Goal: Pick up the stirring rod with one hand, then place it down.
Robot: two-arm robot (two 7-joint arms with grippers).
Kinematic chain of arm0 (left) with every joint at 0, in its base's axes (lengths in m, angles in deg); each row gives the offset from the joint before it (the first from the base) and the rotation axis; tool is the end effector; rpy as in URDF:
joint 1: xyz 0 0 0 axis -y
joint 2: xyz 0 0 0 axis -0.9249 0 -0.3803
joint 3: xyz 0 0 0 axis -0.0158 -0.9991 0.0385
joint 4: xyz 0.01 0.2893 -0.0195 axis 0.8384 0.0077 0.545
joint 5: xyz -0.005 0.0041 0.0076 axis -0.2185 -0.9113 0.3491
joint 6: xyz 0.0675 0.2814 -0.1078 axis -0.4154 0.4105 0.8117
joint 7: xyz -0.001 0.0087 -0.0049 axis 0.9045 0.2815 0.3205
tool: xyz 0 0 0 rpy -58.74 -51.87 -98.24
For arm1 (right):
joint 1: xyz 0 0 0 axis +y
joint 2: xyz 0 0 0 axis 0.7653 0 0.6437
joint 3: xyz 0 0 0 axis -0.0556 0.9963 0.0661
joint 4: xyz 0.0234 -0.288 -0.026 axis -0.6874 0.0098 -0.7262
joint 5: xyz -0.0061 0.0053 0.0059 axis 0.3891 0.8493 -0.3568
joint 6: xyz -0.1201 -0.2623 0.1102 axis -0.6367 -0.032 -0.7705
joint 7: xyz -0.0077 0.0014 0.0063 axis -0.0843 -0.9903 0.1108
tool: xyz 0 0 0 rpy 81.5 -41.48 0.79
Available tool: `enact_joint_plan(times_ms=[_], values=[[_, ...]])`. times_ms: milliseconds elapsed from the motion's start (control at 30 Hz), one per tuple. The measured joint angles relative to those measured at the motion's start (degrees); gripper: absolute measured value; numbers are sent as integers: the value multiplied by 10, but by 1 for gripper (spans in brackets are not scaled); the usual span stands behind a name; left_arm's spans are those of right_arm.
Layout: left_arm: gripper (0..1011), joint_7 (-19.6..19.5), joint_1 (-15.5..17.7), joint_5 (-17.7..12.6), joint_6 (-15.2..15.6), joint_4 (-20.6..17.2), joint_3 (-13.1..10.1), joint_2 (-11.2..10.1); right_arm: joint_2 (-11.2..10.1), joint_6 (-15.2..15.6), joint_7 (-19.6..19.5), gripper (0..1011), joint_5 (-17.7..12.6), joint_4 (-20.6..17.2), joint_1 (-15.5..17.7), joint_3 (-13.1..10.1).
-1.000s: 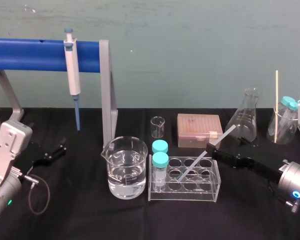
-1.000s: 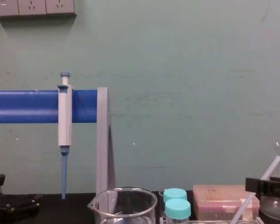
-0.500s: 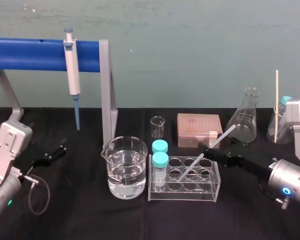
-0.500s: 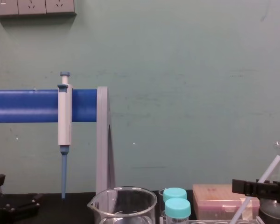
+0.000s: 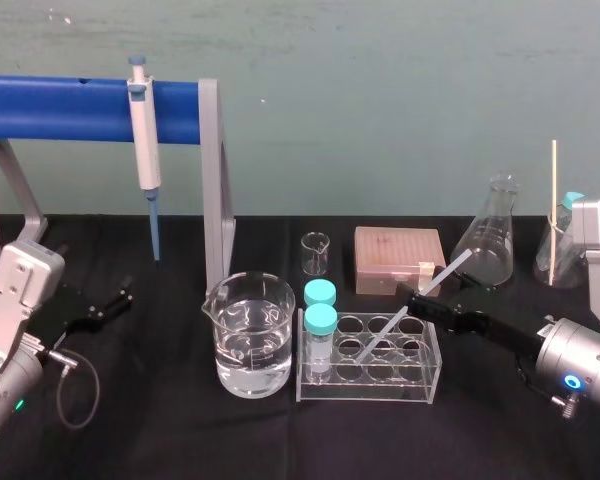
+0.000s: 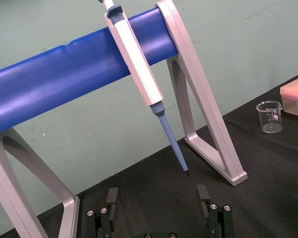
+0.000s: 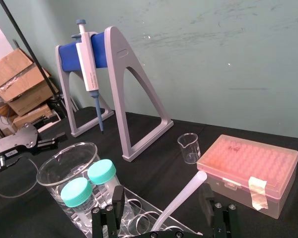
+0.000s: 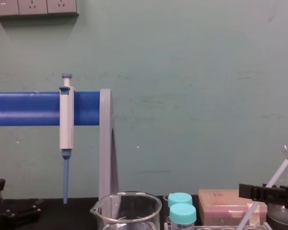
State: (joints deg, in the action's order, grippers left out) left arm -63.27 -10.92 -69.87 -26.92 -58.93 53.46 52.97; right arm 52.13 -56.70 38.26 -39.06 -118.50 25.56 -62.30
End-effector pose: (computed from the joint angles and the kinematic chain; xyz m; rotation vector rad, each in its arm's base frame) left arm 0.3581 0.0826 -0.3022 0.3044 -0.2852 1.2479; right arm 0.3810 -0.0896 -0.2684 -0.0304 0.2798 -0.8250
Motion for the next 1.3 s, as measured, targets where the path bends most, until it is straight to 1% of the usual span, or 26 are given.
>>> enact_joint_plan(times_ms=[67, 100, 167, 267, 333, 400, 467, 500, 567, 600, 667, 733, 767, 800, 833, 900, 933, 1067, 1300], values=[[1000, 0, 0, 0, 0, 0, 0, 0, 0, 0, 0, 954, 0, 0, 0, 0], [1000, 0, 0, 0, 0, 0, 0, 0, 0, 0, 0, 915, 0, 0, 0, 0], [1000, 0, 0, 0, 0, 0, 0, 0, 0, 0, 0, 883, 0, 0, 0, 0], [1000, 0, 0, 0, 0, 0, 0, 0, 0, 0, 0, 785, 0, 0, 0, 0], [1000, 0, 0, 0, 0, 0, 0, 0, 0, 0, 0, 743, 0, 0, 1, -1], [1000, 0, 0, 0, 0, 0, 0, 0, 0, 0, 0, 664, 0, -1, 1, -1], [1000, 0, 0, 0, 0, 0, 0, 0, 0, 0, 0, 627, 0, -1, 1, -1], [1000, 0, 0, 0, 0, 0, 0, 0, 0, 0, 0, 567, -1, -1, 1, -1], [1000, 0, 0, 0, 0, 0, 0, 0, 0, 0, 0, 533, -1, -1, 1, -1], [1000, 0, 0, 0, 0, 0, 0, 0, 0, 1, 0, 459, -1, -1, 1, -1], [1000, 0, 0, 0, 0, 0, 0, 0, 0, 1, 0, 418, -1, -1, 1, -1], [1000, 0, 0, 0, 0, 0, 0, 0, 0, 1, 0, 336, -1, -1, 1, -1], [1000, 0, 0, 0, 0, 0, 0, 0, 0, 1, 0, 336, -1, -1, 1, -1], [1000, 0, 0, 0, 0, 0, 0, 0, 0, 1, 0, 300, -1, -1, 1, -1], [1000, 0, 0, 0, 0, 0, 0, 0, 0, 1, 0, 242, -1, -1, 1, -1], [1000, 0, 0, 0, 0, 0, 0, 0, 0, 1, 0, 198, -1, -1, 1, -1], [1000, 0, 0, 0, 0, 0, 0, 0, 0, 1, -1, 140, -1, -1, 1, -1], [1000, 0, 0, 0, 0, 0, 0, 0, 0, 1, -1, 72, -1, -1, 1, -1], [1000, 0, 0, 0, 0, 0, 0, 0, 0, 1, -1, 72, -1, -1, 1, -1]])
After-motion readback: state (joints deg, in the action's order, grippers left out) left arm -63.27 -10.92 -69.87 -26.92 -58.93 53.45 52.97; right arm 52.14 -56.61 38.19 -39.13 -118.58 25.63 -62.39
